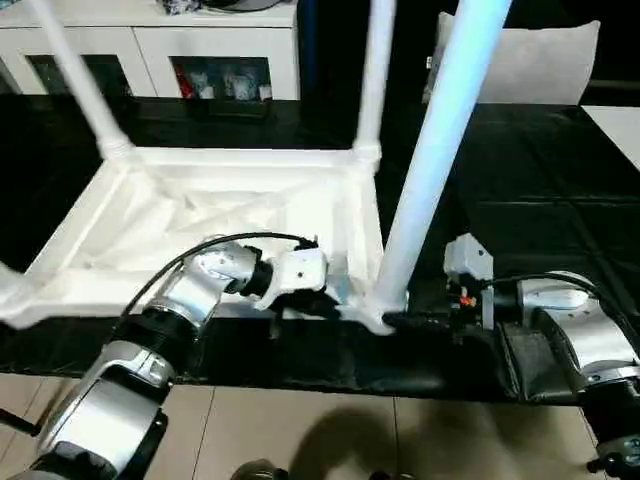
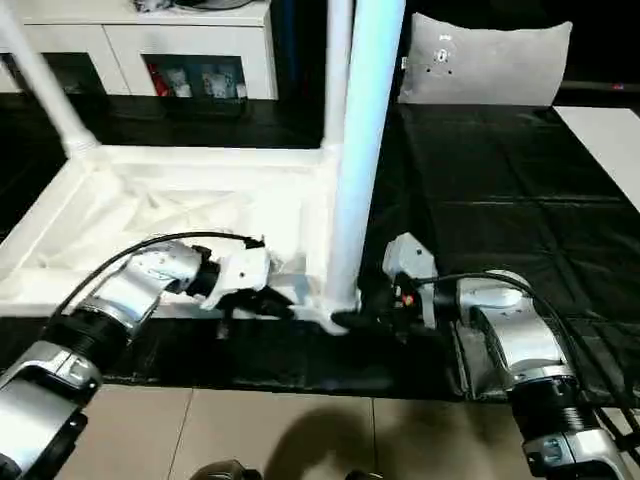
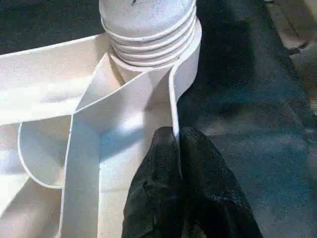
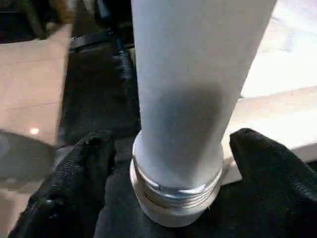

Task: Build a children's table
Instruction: Rotate leg to tighten

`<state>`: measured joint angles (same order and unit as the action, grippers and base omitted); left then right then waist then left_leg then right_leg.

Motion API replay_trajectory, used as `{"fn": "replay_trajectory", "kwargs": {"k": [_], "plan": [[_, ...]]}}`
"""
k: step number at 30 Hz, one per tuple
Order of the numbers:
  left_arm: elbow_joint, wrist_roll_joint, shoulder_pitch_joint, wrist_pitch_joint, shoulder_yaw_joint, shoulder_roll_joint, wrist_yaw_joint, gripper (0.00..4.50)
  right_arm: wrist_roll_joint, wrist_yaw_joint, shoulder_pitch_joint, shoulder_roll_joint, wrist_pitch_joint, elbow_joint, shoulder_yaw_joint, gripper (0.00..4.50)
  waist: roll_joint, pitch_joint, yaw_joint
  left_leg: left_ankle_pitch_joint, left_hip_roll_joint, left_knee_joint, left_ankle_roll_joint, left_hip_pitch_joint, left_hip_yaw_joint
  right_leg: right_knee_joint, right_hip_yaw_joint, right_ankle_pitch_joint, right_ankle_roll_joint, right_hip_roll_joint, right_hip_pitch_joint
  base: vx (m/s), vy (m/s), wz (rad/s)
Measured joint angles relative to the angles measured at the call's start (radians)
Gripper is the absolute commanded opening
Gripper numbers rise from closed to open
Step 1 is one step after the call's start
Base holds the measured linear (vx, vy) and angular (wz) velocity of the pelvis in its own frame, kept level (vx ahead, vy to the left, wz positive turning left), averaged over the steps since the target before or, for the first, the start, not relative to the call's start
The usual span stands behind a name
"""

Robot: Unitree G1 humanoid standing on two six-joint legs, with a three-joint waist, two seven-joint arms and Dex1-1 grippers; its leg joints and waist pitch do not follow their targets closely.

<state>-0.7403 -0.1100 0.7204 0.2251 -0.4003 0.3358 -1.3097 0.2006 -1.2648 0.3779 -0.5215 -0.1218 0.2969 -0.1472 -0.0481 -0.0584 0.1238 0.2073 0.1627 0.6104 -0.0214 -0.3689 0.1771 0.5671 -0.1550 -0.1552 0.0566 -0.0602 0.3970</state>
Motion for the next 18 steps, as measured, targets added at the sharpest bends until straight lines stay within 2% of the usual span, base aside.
{"fn": "replay_trajectory", "kwargs": {"k": [7, 9, 18], "plan": [[-0.011, 0.002, 0.007, 0.028, -0.008, 0.003, -0.031, 0.0, 0.002, -0.018, 0.002, 0.0, 0.008, 0.024, -0.017, 3.15, 0.0, 0.0, 0.01, 0.0, 0.0, 0.001, 0.0, 0.001, 0.0, 0.002, 0.0, 0.0, 0.0, 0.0, 0.0, 0.0, 0.0, 0.0], [-0.012, 0.002, 0.008, 0.031, -0.009, 0.002, -0.032, 0.0, 0.001, -0.019, 0.002, 0.0, 0.016, 0.027, -0.017, 2.83, 0.0, 0.0, 0.014, 0.0, 0.0, 0.001, 0.0, 0.001, 0.0, 0.002, 0.0, 0.0, 0.0, 0.0, 0.0, 0.0, 0.0, 0.0], [-0.024, 0.002, 0.012, 0.039, -0.008, 0.001, -0.034, 0.0, 0.003, -0.019, 0.002, 0.006, 0.008, 0.029, -0.016, 2.63, 0.0, 0.0, 0.016, 0.0, 0.0, 0.001, 0.0, 0.001, 0.0, 0.003, 0.0, 0.0, -0.001, 0.0, 0.0, 0.0, 0.0, 0.0]]}}
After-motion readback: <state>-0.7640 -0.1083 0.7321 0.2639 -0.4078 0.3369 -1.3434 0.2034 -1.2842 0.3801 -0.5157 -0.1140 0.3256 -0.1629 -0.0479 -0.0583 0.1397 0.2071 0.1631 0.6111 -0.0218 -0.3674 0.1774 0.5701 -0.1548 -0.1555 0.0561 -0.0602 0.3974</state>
